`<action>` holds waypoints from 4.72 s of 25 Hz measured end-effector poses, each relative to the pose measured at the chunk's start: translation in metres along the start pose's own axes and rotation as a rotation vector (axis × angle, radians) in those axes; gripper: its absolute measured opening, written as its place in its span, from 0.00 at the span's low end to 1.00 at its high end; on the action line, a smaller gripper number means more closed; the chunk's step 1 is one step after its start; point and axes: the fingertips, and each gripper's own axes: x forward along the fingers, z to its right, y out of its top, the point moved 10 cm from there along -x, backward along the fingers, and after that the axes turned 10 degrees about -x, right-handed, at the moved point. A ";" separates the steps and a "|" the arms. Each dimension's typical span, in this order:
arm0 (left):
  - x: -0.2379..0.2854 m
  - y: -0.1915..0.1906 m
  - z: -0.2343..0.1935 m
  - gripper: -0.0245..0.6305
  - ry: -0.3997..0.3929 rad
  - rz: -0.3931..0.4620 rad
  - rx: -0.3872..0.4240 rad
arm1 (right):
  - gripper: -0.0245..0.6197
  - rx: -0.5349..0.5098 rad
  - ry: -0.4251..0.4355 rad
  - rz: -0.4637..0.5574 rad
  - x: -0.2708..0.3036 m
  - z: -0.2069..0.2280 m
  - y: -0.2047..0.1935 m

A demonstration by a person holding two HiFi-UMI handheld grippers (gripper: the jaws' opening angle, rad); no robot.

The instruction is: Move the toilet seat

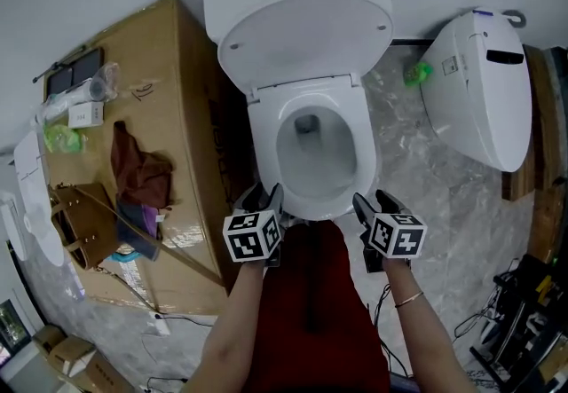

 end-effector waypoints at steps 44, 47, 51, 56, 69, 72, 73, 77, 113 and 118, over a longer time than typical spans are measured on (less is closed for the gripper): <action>0.121 -0.059 -0.081 0.42 0.015 -0.356 -0.249 | 0.55 0.308 0.010 -0.249 0.139 0.073 -0.072; 0.111 -0.054 -0.077 0.42 0.001 -0.355 -0.232 | 0.55 0.323 0.028 -0.229 0.128 0.071 -0.066; 0.095 -0.047 -0.068 0.42 -0.008 -0.347 -0.223 | 0.55 0.342 0.029 -0.195 0.108 0.065 -0.059; 0.073 -0.036 -0.056 0.42 -0.015 -0.328 -0.249 | 0.54 0.397 0.027 -0.132 0.080 0.061 -0.045; 0.021 0.002 -0.026 0.42 -0.033 -0.252 -0.261 | 0.55 0.463 0.062 0.036 0.014 0.040 0.001; 0.012 0.012 -0.020 0.42 -0.039 -0.244 -0.259 | 0.55 0.479 0.080 0.070 0.001 0.038 0.013; 0.009 0.015 -0.017 0.42 -0.042 -0.242 -0.261 | 0.55 0.482 0.083 0.079 -0.002 0.037 0.017; -0.001 0.029 -0.010 0.42 -0.050 -0.238 -0.263 | 0.55 0.482 0.096 0.114 -0.015 0.033 0.034; -0.084 0.134 0.064 0.25 -0.081 0.202 0.011 | 0.55 0.504 0.228 0.377 -0.063 0.011 0.199; -0.082 0.144 0.066 0.24 -0.069 0.214 0.010 | 0.55 0.513 0.296 0.399 -0.065 0.013 0.205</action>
